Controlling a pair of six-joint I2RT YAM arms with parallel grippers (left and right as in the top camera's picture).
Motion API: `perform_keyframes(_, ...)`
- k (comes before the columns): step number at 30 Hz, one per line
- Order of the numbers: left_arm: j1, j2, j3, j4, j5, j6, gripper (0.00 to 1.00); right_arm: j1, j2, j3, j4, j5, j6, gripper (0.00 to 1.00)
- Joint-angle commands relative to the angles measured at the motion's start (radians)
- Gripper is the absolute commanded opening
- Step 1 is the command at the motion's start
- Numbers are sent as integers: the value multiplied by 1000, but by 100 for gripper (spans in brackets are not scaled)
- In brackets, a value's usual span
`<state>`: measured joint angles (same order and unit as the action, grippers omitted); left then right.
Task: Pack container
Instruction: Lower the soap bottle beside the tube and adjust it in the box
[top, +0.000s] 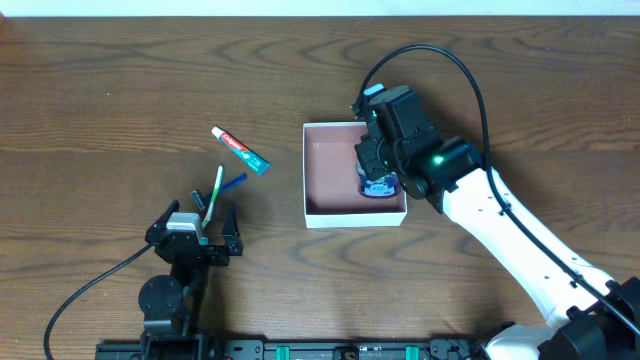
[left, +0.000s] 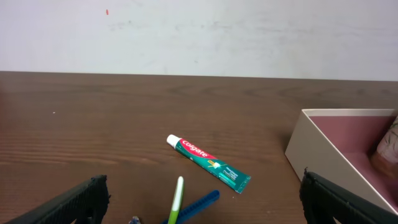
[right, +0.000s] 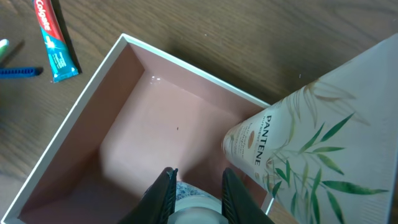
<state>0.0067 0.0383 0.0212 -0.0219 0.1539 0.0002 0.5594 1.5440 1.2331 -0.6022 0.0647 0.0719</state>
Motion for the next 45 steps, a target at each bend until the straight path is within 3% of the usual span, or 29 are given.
perform_keyframes(1, 6, -2, -17, -34, 15, 3, 98, 11, -7, -10, 8, 30, 9, 9)
perform_keyframes(5, 6, -2, -17, -34, 15, 3, 98, 11, -6, -24, 14, 30, 1, 18)
perform_keyframes(12, 6, -2, -17, -34, 15, 3, 98, 11, -6, -37, 31, 29, 2, 21)
perform_keyframes(15, 6, -2, -17, -34, 15, 3, 98, 11, -6, -37, 31, 29, 2, 31)
perform_keyframes(21, 6, -2, -17, -34, 15, 3, 98, 11, -6, -37, 31, 29, 2, 40)
perform_keyframes(32, 6, -2, -17, -34, 15, 3, 98, 11, -6, -37, 23, 29, 2, 40)
perform_keyframes(39, 6, -2, -17, -34, 15, 3, 98, 11, -6, -37, -17, 29, 15, 24)
perform_keyframes(45, 6, -2, -17, -34, 15, 3, 98, 11, -6, -37, -61, 32, 29, 17)
